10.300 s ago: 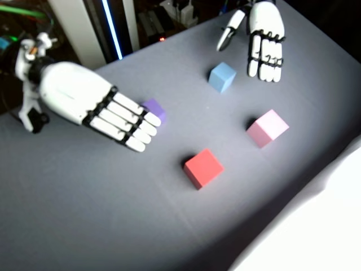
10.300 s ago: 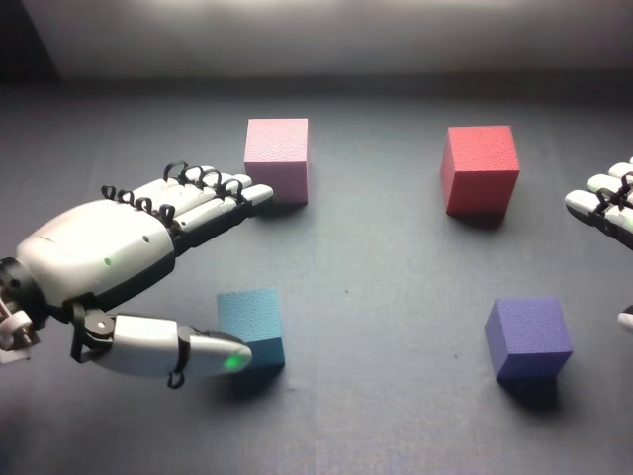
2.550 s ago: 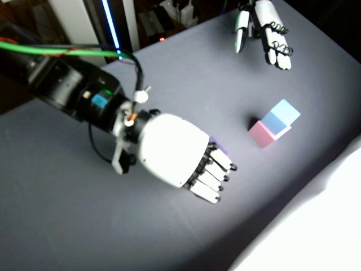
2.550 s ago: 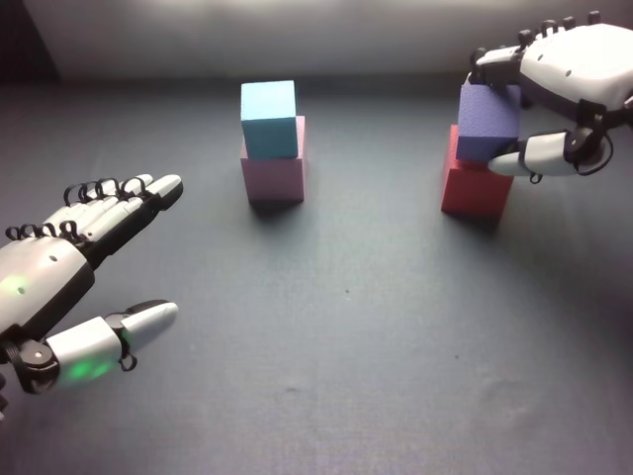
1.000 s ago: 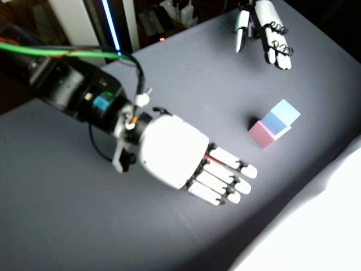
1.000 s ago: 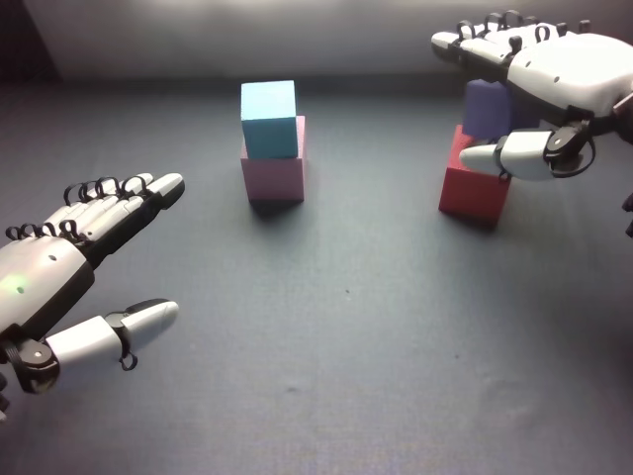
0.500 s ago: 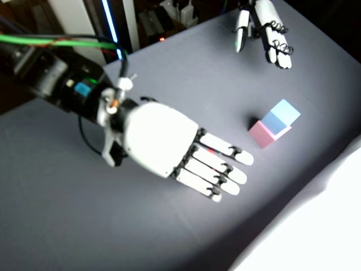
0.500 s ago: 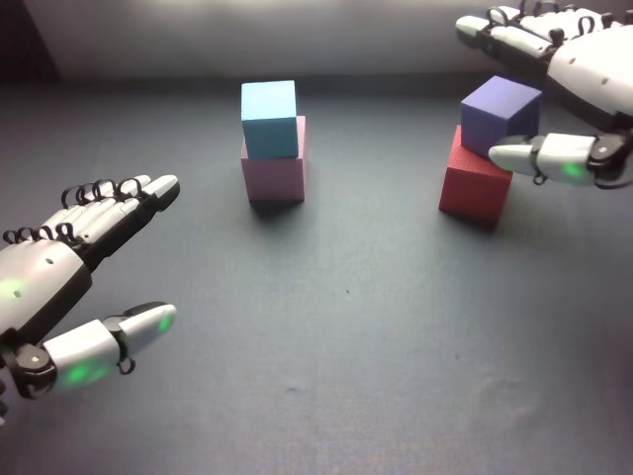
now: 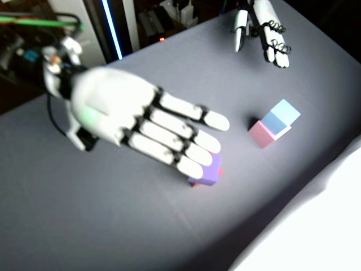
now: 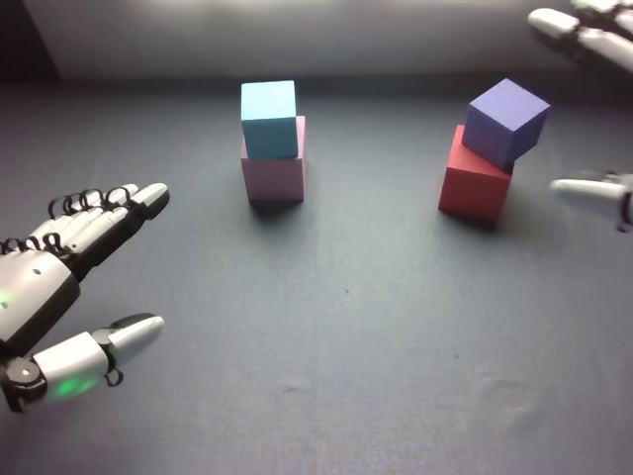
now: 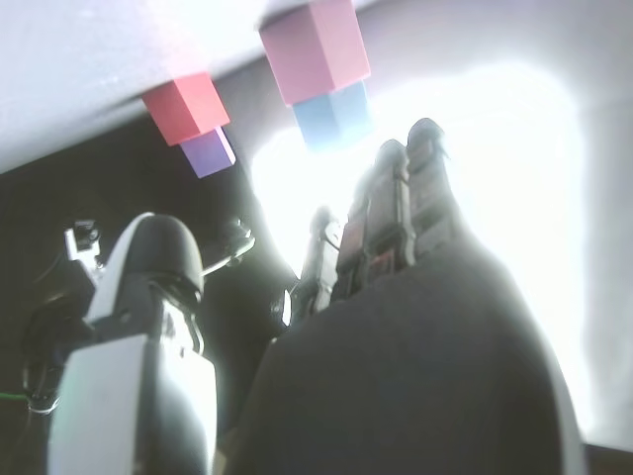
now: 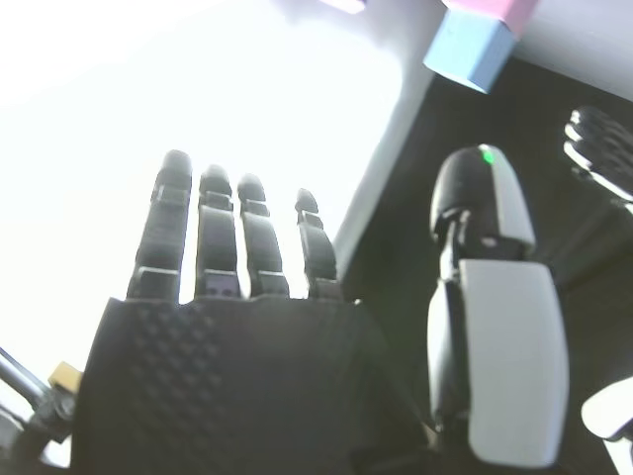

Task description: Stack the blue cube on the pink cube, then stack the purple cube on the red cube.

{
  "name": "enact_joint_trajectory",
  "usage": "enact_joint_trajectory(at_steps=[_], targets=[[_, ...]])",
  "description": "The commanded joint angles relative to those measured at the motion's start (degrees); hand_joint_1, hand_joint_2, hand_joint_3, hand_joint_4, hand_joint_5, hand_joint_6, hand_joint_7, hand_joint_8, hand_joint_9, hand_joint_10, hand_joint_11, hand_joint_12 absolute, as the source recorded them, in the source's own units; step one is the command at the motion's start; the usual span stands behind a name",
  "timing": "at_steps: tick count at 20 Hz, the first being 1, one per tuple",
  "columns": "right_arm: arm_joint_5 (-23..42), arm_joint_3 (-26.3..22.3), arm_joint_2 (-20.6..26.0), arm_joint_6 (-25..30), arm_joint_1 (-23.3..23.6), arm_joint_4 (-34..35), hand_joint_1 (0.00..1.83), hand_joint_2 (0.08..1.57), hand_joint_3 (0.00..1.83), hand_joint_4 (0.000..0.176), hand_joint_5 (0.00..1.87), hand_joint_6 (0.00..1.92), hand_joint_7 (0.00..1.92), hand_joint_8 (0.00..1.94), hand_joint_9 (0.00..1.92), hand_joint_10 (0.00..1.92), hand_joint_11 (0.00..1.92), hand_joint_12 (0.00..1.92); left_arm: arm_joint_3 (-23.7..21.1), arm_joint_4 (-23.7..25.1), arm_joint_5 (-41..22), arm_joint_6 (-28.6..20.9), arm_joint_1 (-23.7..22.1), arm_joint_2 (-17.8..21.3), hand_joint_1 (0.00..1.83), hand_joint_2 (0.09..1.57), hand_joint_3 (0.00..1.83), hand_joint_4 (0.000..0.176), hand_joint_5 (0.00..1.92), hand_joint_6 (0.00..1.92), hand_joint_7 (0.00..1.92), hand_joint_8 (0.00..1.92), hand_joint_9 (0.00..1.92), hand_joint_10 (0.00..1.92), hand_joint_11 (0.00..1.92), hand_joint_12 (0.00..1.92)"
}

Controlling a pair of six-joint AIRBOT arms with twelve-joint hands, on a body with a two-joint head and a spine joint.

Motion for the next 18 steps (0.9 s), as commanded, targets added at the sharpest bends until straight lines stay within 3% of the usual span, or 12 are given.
enact_joint_trajectory(at_steps=[1, 3, 6, 7, 9, 10, 11, 12, 14, 16, 17, 18], targets=[[11.17, -0.81, 1.09, 0.15, -0.87, -0.18, 0.45, 1.10, 0.00, 0.176, 0.00, 0.00, 0.00, 0.00, 0.00, 0.00, 0.00, 0.00, -0.21, 0.32, -8.53, -0.12, -0.14, 0.70, 0.62, 1.29, 0.00, 0.140, 0.00, 0.00, 0.00, 0.00, 0.00, 0.00, 0.00, 0.00], [14.97, -2.90, 2.58, 0.36, -4.75, 0.00, 0.45, 1.13, 0.01, 0.162, 0.00, 0.00, 0.00, 0.00, 0.00, 0.00, 0.00, 0.00, -0.52, 0.25, -9.80, -0.10, -0.02, 1.07, 0.62, 1.29, 0.00, 0.114, 0.00, 0.00, 0.00, 0.00, 0.00, 0.00, 0.00, 0.00], [20.18, -4.51, 3.65, 2.93, -10.55, 0.99, 0.37, 1.22, 0.04, 0.073, 0.00, 0.00, 0.00, 0.00, 0.00, 0.00, 0.00, 0.00, -0.87, -0.35, -12.51, 0.15, 0.02, 2.11, 0.57, 1.29, 0.00, 0.153, 0.00, 0.00, 0.00, 0.00, 0.00, 0.00, 0.00, 0.00], [22.10, -5.03, 4.10, 3.33, -12.31, 1.56, 0.38, 1.22, 0.04, 0.061, 0.00, 0.00, 0.00, 0.00, 0.00, 0.00, 0.00, 0.00, -1.08, -0.43, -13.79, 0.41, 0.02, 2.87, 0.54, 1.29, 0.00, 0.149, 0.00, 0.00, 0.00, 0.00, 0.00, 0.00, 0.00, 0.00], [26.18, -6.39, 5.49, 3.52, -14.94, 1.93, 0.37, 1.23, 0.04, 0.049, 0.00, 0.00, 0.00, 0.00, 0.00, 0.00, 0.00, 0.00, -1.88, -0.50, -16.53, 1.69, 0.01, 4.48, 0.51, 1.30, 0.00, 0.156, 0.00, 0.00, 0.00, 0.00, 0.00, 0.00, 0.00, 0.00], [27.75, -6.85, 5.97, 3.52, -15.72, 1.93, 0.37, 1.24, 0.04, 0.073, 0.00, 0.00, 0.00, 0.00, 0.00, 0.00, 0.00, 0.00, -2.30, -0.59, -17.80, 2.28, 0.01, 5.12, 0.44, 1.31, 0.01, 0.169, 0.00, 0.00, 0.00, 0.00, 0.00, 0.00, 0.00, 0.00], [29.84, -7.36, 6.48, 3.52, -16.86, 1.95, 0.37, 1.26, 0.04, 0.059, 0.00, 0.00, 0.00, 0.00, 0.00, 0.00, 0.00, 0.00, -2.71, -0.65, -19.55, 2.71, 0.01, 5.86, 0.42, 1.31, 0.01, 0.153, 0.00, 0.00, 0.00, 0.00, 0.00, 0.00, 0.00, 0.00], [31.81, -7.76, 6.80, 3.52, -17.99, 2.19, 0.42, 1.27, 0.04, 0.053, 0.00, 0.00, 0.00, 0.00, 0.00, 0.00, 0.01, 0.00, -2.86, -0.65, -21.21, 2.78, -0.05, 6.36, 0.44, 1.33, 0.01, 0.111, 0.00, 0.00, 0.00, 0.00, 0.00, 0.00, 0.00, 0.00], [34.94, -8.64, 7.46, 3.77, -19.65, 2.51, 0.42, 1.33, 0.00, 0.046, 0.00, 0.00, 0.00, 0.00, 0.00, 0.00, 0.00, 0.16, -3.20, -0.03, -21.94, 3.61, -1.06, 7.16, 0.44, 1.34, 0.01, 0.086, 0.00, 0.00, 0.00, 0.00, 0.00, 0.00, 0.00, 0.00], [38.85, -9.40, 8.51, 4.01, -21.60, 2.52, 0.45, 1.33, 0.00, 0.088, 0.00, 0.00, 0.00, 0.00, 0.00, 0.00, 0.00, 0.01, -3.38, 1.81, -21.96, 4.41, -2.62, 8.25, 0.44, 1.31, 0.00, 0.114, 0.00, 0.00, 0.00, 0.00, 0.00, 0.00, 0.00, 0.00], [39.29, -9.76, 9.22, 4.00, -21.84, 2.51, 0.44, 1.34, 0.00, 0.081, 0.00, 0.00, 0.00, 0.00, 0.00, 0.00, 0.00, 0.00, -3.46, 2.53, -21.96, 4.87, -3.47, 8.80, 0.57, 1.30, 0.00, 0.121, 0.00, 0.00, 0.00, 0.00, 0.00, 0.00, 0.00, 0.00], [39.29, -10.12, 9.95, 4.00, -21.83, 2.12, 0.47, 1.30, 0.00, 0.068, 0.00, 0.00, 0.00, 0.00, 0.00, 0.00, 0.00, 0.24, -3.61, 3.51, -21.97, 5.52, -4.35, 9.56, 0.66, 1.28, 0.00, 0.129, 0.00, 0.00, 0.00, 0.00, 0.00, 0.00, 0.00, 0.00]])
